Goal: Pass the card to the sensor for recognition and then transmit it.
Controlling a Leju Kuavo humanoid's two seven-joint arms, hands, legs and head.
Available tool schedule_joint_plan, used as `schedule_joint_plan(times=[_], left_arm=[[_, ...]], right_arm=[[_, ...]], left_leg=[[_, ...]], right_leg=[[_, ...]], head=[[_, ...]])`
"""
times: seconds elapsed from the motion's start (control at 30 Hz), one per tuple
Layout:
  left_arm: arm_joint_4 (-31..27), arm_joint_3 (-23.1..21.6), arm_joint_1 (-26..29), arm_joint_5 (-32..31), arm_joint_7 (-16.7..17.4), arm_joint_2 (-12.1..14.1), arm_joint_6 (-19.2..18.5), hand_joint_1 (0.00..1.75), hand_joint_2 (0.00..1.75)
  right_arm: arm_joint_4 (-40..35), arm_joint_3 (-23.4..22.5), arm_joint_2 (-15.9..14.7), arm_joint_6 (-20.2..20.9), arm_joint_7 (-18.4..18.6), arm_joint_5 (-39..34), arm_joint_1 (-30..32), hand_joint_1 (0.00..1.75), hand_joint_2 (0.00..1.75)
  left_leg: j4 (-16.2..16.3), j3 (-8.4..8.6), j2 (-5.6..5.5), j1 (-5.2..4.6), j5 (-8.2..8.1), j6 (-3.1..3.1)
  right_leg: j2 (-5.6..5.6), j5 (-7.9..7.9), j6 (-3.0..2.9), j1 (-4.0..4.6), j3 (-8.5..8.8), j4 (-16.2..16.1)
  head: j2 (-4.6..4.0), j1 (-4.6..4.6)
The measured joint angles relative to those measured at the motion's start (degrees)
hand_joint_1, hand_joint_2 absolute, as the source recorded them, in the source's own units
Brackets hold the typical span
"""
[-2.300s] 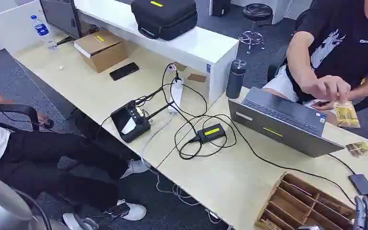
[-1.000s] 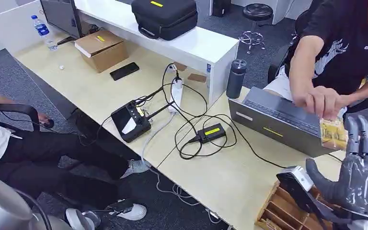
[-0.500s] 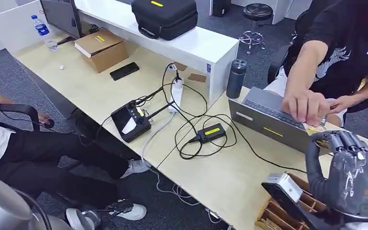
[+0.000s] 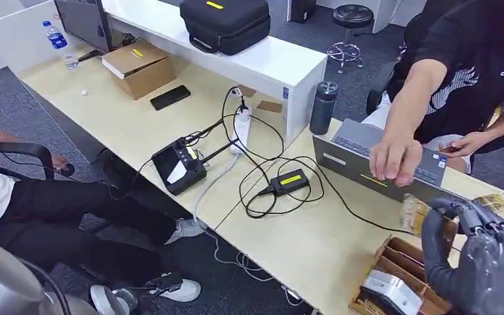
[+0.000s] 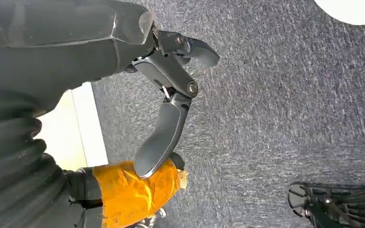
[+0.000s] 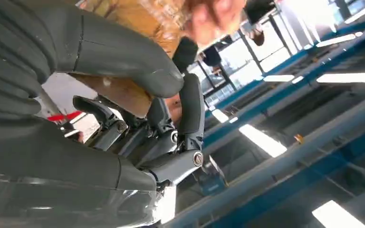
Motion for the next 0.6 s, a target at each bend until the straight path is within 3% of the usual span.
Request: schedule_joint_plan(times=[0.07,0.27,0.43,0.6], left_arm=[[0.00,0.00,0.05,0.20,0.02,-0.02,0.02,0.00,1.75],[0.00,0.02,0.30,1.42,0.09,-0.31,0.20,0.00,1.75],[0.00,0.28,0.72,2.30,0.20,-0.66,0.70,0.00,1.75],[0.00,1.46,1.04,2.97,0.20,-1.05,1.27,0.00,1.75]], right_arm=[[-2.01,-0.28,-1.22,-0.98,-1.22,-0.72,1.81,1.75,1.75],[-7.03,-3.75,-4.87,-6.07,-5.75,-0.74,8.52,1.75,1.75],[-8.94,-8.64,-7.17,-8.74,-6.67,-0.94,14.79,1.75,1.75],[-8.85,-13.74,-8.21,-8.87,-7.58,-2.58,19.69,1.75,1.75]], left_leg=[[0.00,-0.03,-0.01,0.00,-0.01,-0.01],[0.00,-0.06,-0.01,-0.01,-0.06,0.04],[0.00,-0.07,-0.02,-0.01,-0.07,0.05],[0.00,-0.08,-0.01,-0.01,-0.08,0.07]], right_leg=[[-0.01,-0.01,0.01,0.00,-0.01,-0.01],[-0.01,-0.02,0.03,-0.01,-0.04,-0.03],[-0.02,-0.03,0.03,-0.01,-0.04,-0.04],[-0.03,-0.03,0.03,-0.01,-0.05,-0.04]], head=[[0.00,0.00],[0.00,0.00],[0.00,0.00],[0.00,0.00]])
